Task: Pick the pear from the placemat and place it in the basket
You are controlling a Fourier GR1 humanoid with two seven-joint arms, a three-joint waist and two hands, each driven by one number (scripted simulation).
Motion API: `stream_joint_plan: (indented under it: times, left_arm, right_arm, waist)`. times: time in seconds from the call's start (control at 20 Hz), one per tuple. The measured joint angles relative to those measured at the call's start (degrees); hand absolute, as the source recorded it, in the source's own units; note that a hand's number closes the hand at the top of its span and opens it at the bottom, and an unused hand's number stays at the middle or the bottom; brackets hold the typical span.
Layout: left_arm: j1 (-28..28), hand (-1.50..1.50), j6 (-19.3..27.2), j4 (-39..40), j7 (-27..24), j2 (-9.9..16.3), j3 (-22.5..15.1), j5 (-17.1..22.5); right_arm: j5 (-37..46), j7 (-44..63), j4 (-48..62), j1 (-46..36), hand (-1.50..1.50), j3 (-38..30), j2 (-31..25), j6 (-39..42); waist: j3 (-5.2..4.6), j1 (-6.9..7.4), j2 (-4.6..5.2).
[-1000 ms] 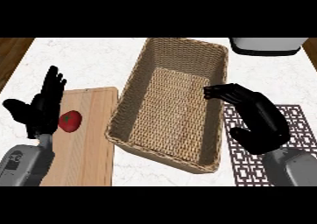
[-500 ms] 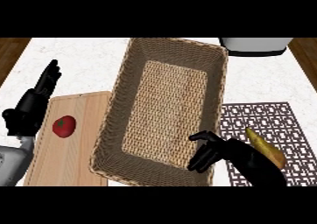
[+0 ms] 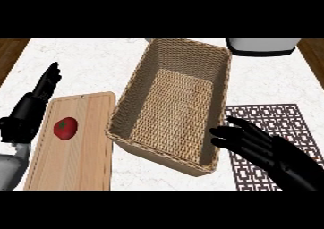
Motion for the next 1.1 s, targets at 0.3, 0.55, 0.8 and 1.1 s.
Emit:
stream_joint_plan:
  times: [0.3, 0.55, 0.8, 1.1]
  left_arm:
    - [-0.5, 0.00, -0.6, -0.2, 0.3, 0.0, -0.4, -0.4]
    - [0.1, 0.00, -1.1, -1.1, 0.3, -0.2, -0.3, -0.8]
    - [-0.2, 0.00, -1.7, -1.2, 0.7, -1.0, 0.7, -1.4]
    - [0.7, 0.00, -2.1, -4.0, 2.5, -2.4, 1.5, -3.4]
  right_arm:
    - [5.7, 9.1, -4.4, -6.8, -1.50, 0.4, -14.6, 14.8]
    - [0.8, 15.6, -5.8, -11.9, -1.50, 0.1, -20.9, 28.5]
    - [-2.9, 21.2, -3.7, -16.6, -1.50, 0.6, -20.5, 37.7]
    - [0.5, 20.6, 1.4, -18.4, -1.50, 1.5, -17.3, 41.3]
  waist:
    - [-0.06, 0.93, 0.56]
    - [0.09, 1.56, 0.91]
    - [0.23, 1.64, 1.11]
    - [0.35, 1.62, 1.16]
